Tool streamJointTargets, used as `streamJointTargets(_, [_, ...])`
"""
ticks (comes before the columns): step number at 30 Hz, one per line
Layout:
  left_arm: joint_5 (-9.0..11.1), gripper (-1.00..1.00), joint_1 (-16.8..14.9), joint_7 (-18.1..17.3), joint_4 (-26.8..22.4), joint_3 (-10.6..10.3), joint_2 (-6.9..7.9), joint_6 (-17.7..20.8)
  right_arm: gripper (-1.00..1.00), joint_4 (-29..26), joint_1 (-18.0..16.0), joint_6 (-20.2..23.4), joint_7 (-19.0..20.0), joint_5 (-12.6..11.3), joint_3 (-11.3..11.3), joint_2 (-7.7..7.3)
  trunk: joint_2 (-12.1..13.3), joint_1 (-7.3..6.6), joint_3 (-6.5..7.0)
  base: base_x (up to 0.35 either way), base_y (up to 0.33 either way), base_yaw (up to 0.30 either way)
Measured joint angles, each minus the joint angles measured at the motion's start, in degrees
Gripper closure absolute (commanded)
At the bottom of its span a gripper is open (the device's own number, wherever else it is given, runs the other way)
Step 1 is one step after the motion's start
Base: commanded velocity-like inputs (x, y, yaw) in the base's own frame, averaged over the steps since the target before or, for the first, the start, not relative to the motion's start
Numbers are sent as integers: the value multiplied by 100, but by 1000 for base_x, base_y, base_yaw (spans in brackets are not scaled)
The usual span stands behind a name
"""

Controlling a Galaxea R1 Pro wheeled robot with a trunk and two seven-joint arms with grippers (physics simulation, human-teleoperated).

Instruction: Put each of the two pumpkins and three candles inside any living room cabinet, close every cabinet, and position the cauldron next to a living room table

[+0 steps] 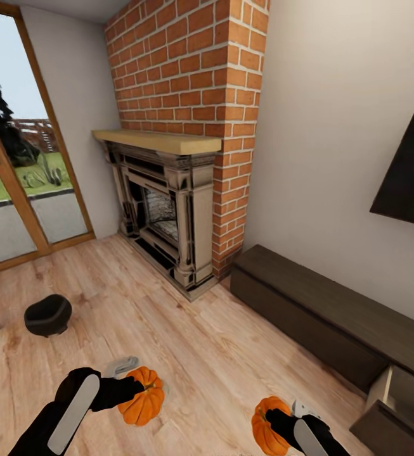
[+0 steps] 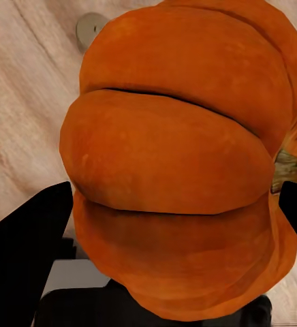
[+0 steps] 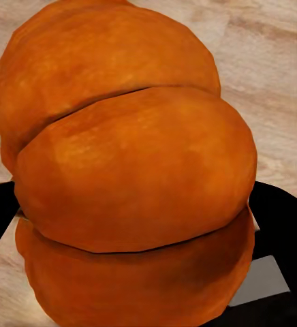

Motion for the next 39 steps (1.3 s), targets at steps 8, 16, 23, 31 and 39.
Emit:
streamJointTargets(8, [-16, 100, 0, 0, -16, 0, -20, 1, 100, 10, 0, -31, 0, 4, -1, 4, 321, -176, 111, 0, 0, -259])
streamJointTargets(16, [-33, 100, -2, 4, -27, 11, -20, 3, 100, 311, 0, -178, -3, -1, -5, 5, 643, -350, 215, -55, -37, -258])
streamJointTargets(23, [-20, 100, 1, 0, -34, 12, -21, 0, 100, 329, 1, -185, -3, -1, -5, 4, 925, -503, 304, -252, -182, -253])
streamJointTargets(31, [-27, 100, -1, 2, -35, 17, -20, 2, 100, 330, 1, -184, -3, -1, -6, 5, 1088, -592, 332, -265, -193, -251])
streamJointTargets(39, [-12, 100, 1, 0, -45, 26, -20, 2, 100, 338, 1, -193, -2, -5, -5, 12, 1087, -593, 287, -201, -148, -247])
